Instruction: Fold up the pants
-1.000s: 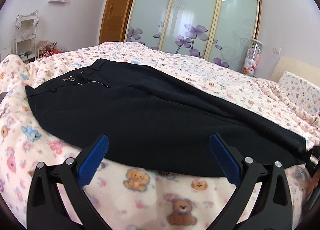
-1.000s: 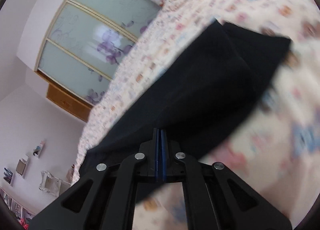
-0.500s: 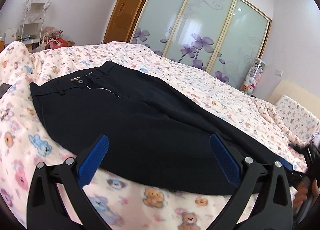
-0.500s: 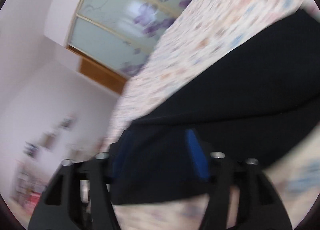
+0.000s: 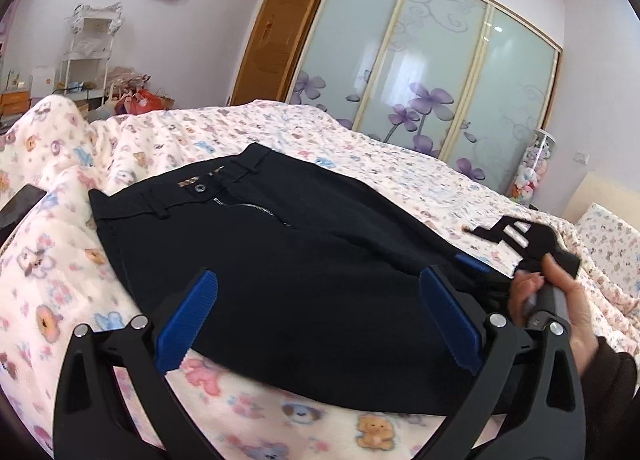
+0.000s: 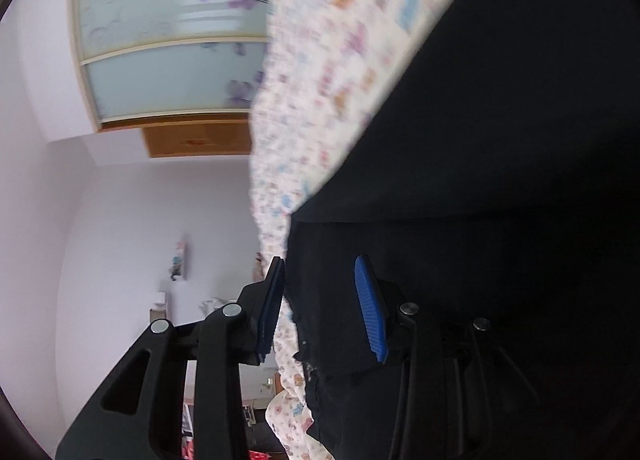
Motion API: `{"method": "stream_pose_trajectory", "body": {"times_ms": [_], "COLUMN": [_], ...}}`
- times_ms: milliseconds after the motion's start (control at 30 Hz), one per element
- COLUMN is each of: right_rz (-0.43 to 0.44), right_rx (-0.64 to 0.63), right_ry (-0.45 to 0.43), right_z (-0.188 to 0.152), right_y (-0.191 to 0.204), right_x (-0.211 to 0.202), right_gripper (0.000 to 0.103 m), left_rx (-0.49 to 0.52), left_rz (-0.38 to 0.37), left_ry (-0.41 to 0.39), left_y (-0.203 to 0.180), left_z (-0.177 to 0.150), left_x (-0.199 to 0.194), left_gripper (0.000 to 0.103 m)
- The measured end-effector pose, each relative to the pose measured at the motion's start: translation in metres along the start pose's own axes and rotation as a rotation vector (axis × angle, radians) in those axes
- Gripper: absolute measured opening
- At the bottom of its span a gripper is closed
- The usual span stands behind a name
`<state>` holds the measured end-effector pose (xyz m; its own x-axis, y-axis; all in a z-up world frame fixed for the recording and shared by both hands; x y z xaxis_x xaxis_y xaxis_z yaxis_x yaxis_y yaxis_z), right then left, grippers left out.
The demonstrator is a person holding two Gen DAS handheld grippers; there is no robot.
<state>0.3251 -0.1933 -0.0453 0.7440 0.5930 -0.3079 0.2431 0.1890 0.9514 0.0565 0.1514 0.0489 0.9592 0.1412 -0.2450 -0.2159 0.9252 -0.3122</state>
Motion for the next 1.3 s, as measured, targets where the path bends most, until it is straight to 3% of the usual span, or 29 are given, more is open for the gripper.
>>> {"method": "stream_pose_trajectory", "body": {"times_ms": [267, 300, 333, 433, 600, 767, 933, 1100, 1200, 1300], "right_rz": [-0.053, -0.051, -0.056, -0.033, 0.071, 0.147, 0.167, 0.152, 0.171, 0.174], "right_rx": [0.126, 0.14, 0.129, 0.007, -0.259, -0.502, -0.517, -0.511, -0.49, -0.493], "right_ry": [-0.104, -0.114, -0.126, -0.127, -0.079, -0.015, 0.015, 0.048, 0.072, 0.089], "right_z": [0.019, 0.017, 0.018, 0.01, -0.021, -0.065, -0.079, -0.082, -0.076, -0.076], "right_y": [-0.025, -0.03, -0.032, -0.02, 0.009, 0.016, -0.009, -0.029, -0.032, -0.028], "right_x": [0.015, 0.01, 0.008, 0.019, -0.021, -0.08, -0.101, -0.095, -0.094, -0.093], "right_gripper": [0.036, 0.031, 0.005, 0.003, 0.003, 0.003, 0.003, 0.003, 0.003, 0.003], "left_rx": [-0.039, -0.041, -0.039, -0.033, -0.117, -0.141, -0.14, -0.338, -0.41, -0.336], "left_rz": [0.004, 0.004, 0.007, 0.019, 0.017, -0.038, -0.156, -0.248, -0.221, -0.113], "left_ry": [0.033, 0.034, 0.034, 0.025, 0.005, 0.046, 0.132, 0.291, 0.313, 0.337], "left_y": [0.013, 0.015, 0.015, 0.016, 0.031, 0.035, 0.015, 0.005, 0.004, -0.007], "left_z": [0.0, -0.001, -0.001, 0.0, 0.006, 0.027, 0.061, 0.087, 0.098, 0.102], "left_x": [0.004, 0.004, 0.004, 0.0, -0.003, 0.012, 0.06, 0.145, 0.186, 0.221], "left_gripper": [0.101, 0.101, 0.101, 0.101, 0.101, 0.101, 0.101, 0.101, 0.101, 0.101]}}
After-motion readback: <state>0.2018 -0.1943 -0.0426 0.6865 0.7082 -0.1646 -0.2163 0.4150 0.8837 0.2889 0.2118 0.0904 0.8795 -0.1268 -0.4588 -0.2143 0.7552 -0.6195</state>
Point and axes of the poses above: each gripper's, at about its wrist camera, not at the fingertips, and x roughly the way its jaws point, y to its left, z to its top, the point moved 1 cm from there along x, roughly the way its jaws point, and after that the axes turned 11 degrees about -y, right-handed, at the moved point
